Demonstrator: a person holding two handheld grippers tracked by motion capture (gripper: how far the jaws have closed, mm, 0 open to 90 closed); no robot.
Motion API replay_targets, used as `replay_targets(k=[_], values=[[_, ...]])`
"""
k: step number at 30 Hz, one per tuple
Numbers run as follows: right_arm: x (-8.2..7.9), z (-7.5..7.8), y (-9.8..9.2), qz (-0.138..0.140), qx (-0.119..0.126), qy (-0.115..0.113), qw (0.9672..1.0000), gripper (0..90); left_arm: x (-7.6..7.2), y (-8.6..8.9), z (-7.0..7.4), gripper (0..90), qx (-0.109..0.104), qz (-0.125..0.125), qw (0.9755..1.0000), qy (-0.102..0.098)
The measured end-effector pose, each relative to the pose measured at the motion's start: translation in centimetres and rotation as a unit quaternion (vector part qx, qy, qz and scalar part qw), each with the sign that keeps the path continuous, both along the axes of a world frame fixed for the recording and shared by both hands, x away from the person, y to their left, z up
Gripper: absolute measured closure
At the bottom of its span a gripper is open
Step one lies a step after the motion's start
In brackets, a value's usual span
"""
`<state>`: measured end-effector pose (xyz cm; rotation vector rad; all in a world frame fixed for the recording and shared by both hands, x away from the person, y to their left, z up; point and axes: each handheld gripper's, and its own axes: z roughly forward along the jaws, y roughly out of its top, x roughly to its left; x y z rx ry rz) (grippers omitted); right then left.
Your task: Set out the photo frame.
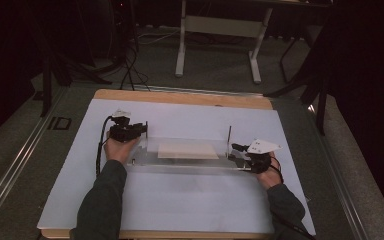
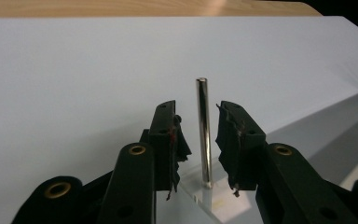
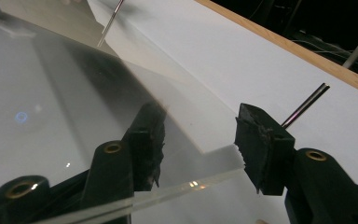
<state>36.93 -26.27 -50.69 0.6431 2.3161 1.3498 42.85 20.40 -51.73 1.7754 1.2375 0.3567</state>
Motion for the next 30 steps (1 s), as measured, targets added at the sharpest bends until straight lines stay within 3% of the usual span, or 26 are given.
replay_targets(k=[7, 20, 30], values=[[0.1, 0.1, 0.0, -0.004, 0.007, 0.004, 1.0000, 50.1, -1.4, 0.7, 0.6, 64.2, -0.005, -0.005, 0.9996, -0.027], [0.3, 0.3, 0.0, -0.001, 0.008, 0.008, 0.9999, 50.5, -5.9, 2.0, 1.6, 59.7, 0.017, -0.014, 0.9960, -0.086], [0.4, 0.4, -0.1, -0.003, 0.009, 0.012, 0.9999, 50.5, -8.0, 2.2, 0.8, 58.7, 0.053, -0.024, 0.9936, -0.097]])
